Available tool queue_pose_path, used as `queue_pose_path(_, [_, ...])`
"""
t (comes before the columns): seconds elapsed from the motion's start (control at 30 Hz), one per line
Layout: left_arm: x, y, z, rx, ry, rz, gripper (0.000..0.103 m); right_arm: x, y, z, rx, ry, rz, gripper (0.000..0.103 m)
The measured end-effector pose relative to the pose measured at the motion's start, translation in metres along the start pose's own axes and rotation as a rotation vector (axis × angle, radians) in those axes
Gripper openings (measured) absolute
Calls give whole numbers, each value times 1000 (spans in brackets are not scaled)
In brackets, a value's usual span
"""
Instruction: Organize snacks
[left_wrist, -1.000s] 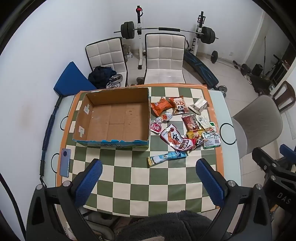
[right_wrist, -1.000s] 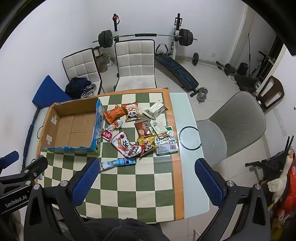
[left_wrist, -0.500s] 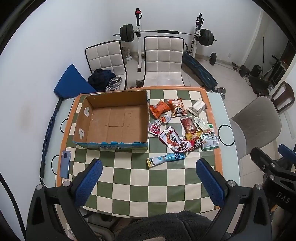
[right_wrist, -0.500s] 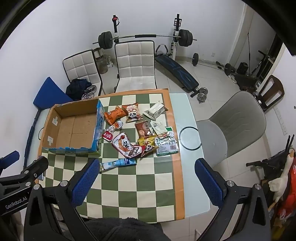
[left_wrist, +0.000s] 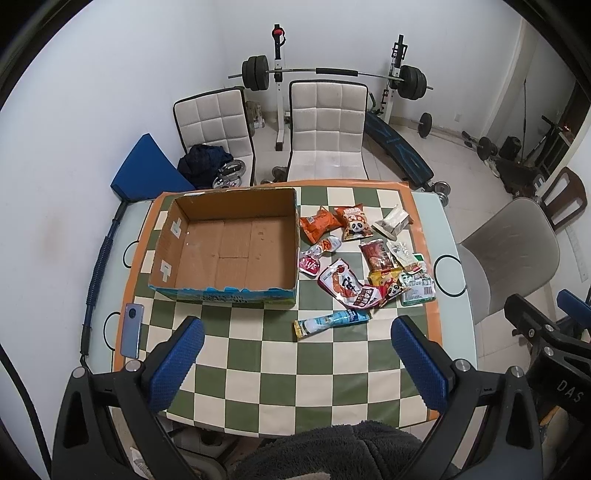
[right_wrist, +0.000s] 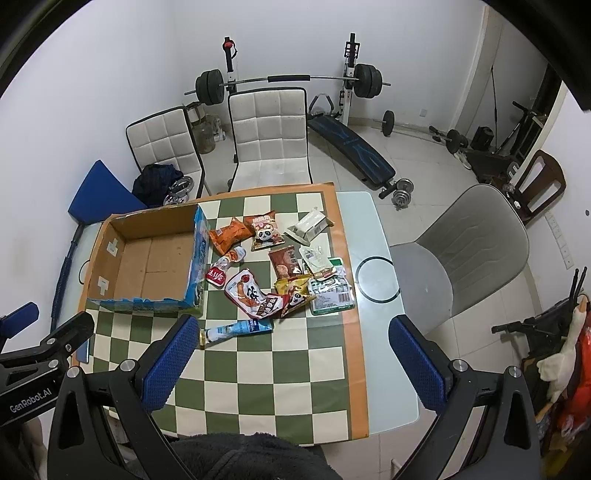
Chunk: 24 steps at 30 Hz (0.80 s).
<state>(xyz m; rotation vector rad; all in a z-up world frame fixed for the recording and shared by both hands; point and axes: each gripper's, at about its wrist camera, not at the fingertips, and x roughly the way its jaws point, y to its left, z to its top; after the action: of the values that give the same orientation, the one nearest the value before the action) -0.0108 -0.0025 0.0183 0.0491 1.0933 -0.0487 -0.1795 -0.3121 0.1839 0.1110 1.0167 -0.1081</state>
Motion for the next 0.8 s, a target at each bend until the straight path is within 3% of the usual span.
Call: queue_pose_path(0.8, [-3,1,2,-1,-1,-2,103,-8,5,-1,-5,-10,10,103])
